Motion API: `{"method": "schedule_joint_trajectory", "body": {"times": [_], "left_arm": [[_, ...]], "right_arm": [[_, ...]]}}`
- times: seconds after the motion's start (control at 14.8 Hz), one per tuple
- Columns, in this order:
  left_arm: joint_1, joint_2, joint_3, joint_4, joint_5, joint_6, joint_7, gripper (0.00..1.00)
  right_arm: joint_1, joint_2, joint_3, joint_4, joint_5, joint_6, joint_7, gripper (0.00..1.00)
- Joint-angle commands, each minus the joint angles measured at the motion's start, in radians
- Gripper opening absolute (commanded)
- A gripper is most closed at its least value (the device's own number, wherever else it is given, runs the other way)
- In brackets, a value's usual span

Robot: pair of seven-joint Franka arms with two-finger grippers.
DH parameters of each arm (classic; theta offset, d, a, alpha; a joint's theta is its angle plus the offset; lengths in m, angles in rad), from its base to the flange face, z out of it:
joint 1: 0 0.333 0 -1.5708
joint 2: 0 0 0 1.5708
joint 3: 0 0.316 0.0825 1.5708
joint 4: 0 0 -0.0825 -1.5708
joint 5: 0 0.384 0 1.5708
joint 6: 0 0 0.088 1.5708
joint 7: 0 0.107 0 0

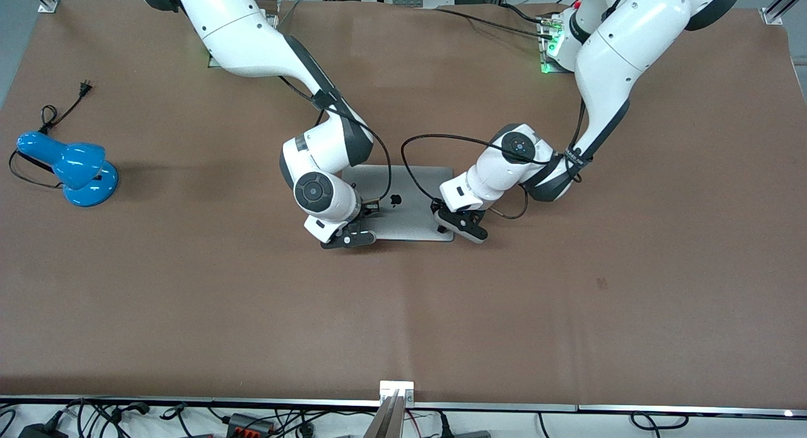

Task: Close laptop with both arms from behind
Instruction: 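Press the lid down with both grippers until the laptop shuts, then lift both grippers up off the closed lid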

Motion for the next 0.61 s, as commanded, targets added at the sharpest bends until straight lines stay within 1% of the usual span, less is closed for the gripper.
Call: {"method": "schedule_joint_trajectory", "body": {"times": [0.0,0.14,0.2,0.34,0.41,0.47,0.54], "left_arm": [[0.001,-0.107,-0.005,-0.006,0.026,-0.145,0.020,0.01],[0.000,-0.174,-0.010,-0.001,0.027,-0.283,0.032,0.01],[0.001,-0.205,-0.023,0.002,0.026,-0.355,0.049,0.01],[0.007,-0.262,-0.031,0.014,0.024,-0.479,0.088,0.01],[0.009,-0.282,-0.033,0.032,0.022,-0.562,0.104,0.01],[0.014,-0.294,-0.037,0.068,0.021,-0.655,0.125,0.01],[0.017,-0.303,-0.037,0.113,0.016,-0.755,0.154,0.01]], "right_arm": [[-0.002,0.009,0.006,0.026,-0.014,-0.008,-0.005,0.00],[-0.001,0.001,0.006,0.026,-0.015,-0.008,0.000,0.00],[-0.001,0.000,0.006,0.026,-0.017,-0.008,0.000,0.00],[-0.007,-0.025,0.005,0.026,-0.017,-0.025,0.002,0.00],[-0.010,-0.040,0.003,0.026,-0.021,-0.040,0.005,0.36],[-0.010,-0.055,-0.009,0.026,-0.024,-0.048,0.012,0.99],[-0.008,-0.072,-0.029,0.026,-0.023,-0.060,0.012,1.00]]}}
